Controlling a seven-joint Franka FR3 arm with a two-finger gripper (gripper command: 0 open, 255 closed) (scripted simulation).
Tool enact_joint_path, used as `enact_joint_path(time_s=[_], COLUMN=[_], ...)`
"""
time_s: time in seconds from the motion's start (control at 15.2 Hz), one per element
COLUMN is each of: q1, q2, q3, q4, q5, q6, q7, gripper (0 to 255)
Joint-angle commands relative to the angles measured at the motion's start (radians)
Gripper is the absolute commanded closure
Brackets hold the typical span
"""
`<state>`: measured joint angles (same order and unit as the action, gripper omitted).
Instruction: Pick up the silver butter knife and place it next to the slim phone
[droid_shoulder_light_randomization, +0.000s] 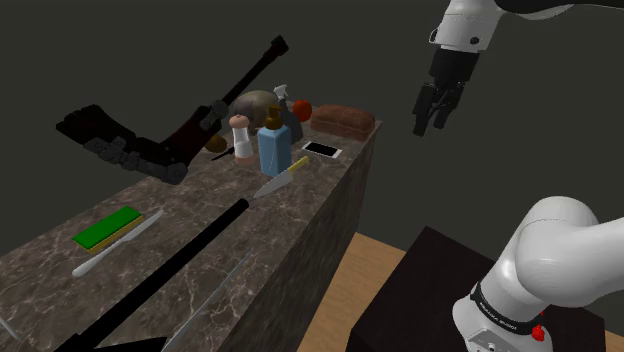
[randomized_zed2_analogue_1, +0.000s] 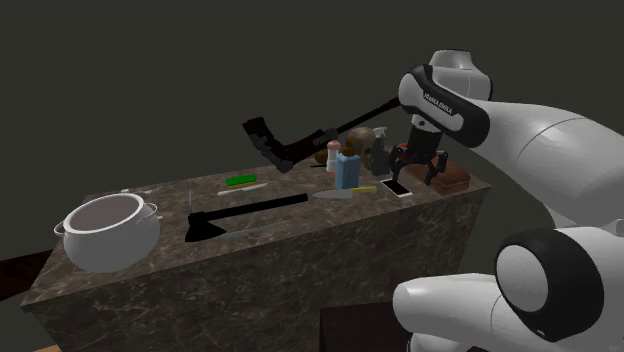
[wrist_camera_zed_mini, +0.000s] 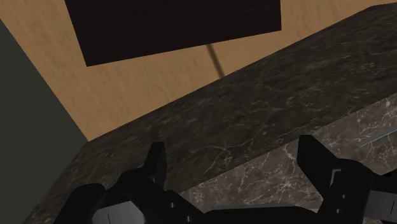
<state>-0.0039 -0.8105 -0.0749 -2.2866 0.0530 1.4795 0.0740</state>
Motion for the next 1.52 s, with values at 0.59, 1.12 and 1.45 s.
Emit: enact_joint_path(time_s=[0.59, 1.12, 1.45], q1=[-0.013, -0.024, -0.056], q2=[-0.029, 0.080, 0.209], q3=[0.231, 0.453, 0.597], q4=[-0.145, -0.162, -0.118], q5=[0.187, 0.343, 0.402], q6=[0.127, 0.290, 0.410], q7=[0.380, 0.706, 0.908], gripper=[0, 0, 0])
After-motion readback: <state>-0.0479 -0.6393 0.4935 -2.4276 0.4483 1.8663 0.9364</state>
